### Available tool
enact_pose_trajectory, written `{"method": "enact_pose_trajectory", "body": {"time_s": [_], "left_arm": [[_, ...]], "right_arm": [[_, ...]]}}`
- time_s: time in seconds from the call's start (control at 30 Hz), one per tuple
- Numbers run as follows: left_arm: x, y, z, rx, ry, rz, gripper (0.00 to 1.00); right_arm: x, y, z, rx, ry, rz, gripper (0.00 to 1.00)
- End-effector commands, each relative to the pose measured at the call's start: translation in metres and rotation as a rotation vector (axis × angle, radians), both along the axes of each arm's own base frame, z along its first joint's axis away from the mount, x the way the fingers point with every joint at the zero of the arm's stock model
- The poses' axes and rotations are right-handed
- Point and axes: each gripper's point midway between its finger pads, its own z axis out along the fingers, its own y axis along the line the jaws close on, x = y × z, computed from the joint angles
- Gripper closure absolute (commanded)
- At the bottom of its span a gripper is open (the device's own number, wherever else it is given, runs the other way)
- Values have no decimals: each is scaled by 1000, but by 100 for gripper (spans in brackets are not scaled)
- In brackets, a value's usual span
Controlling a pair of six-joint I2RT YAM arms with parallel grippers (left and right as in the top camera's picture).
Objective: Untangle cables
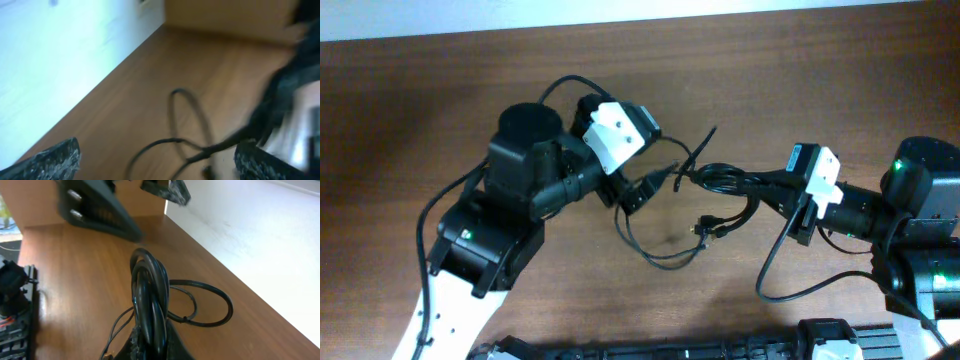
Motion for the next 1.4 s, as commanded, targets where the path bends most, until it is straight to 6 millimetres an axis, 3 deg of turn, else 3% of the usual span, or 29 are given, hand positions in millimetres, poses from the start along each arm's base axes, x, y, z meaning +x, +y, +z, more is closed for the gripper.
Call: {"method": "enact_pose_trajectory", "body": {"time_s": [0.0,0.2,0.37,0.6,0.77,0.87,1.0,1.07,1.37], "left_arm": [[-37,-18,28,-168,107,-175,1],[-38,-21,37,-278,263,-140,1],[-37,-22,41,-332,342,-112,1],[-36,-22,44,-463,610,-19,1],[-33,-24,62,-575,689,-5,0],[-33,-30,66,-594,709,-19,7],[-38,-42,61,-601,790,-26,17],[-40,-50,60,-602,818,-41,11],[-44,-81,71,-624,768,-155,10]], "right_arm": [[1,-2,9,-3,-35,-18,96],[8,-2,23,66,-10,-51,96],[15,-2,47,204,67,-96,96],[20,-4,78,358,126,-125,96],[26,-7,93,465,195,-167,96],[25,-7,102,495,190,-160,96],[31,-13,104,505,170,-204,96],[33,-13,105,507,163,-206,96],[29,-9,105,527,215,-175,96]]}}
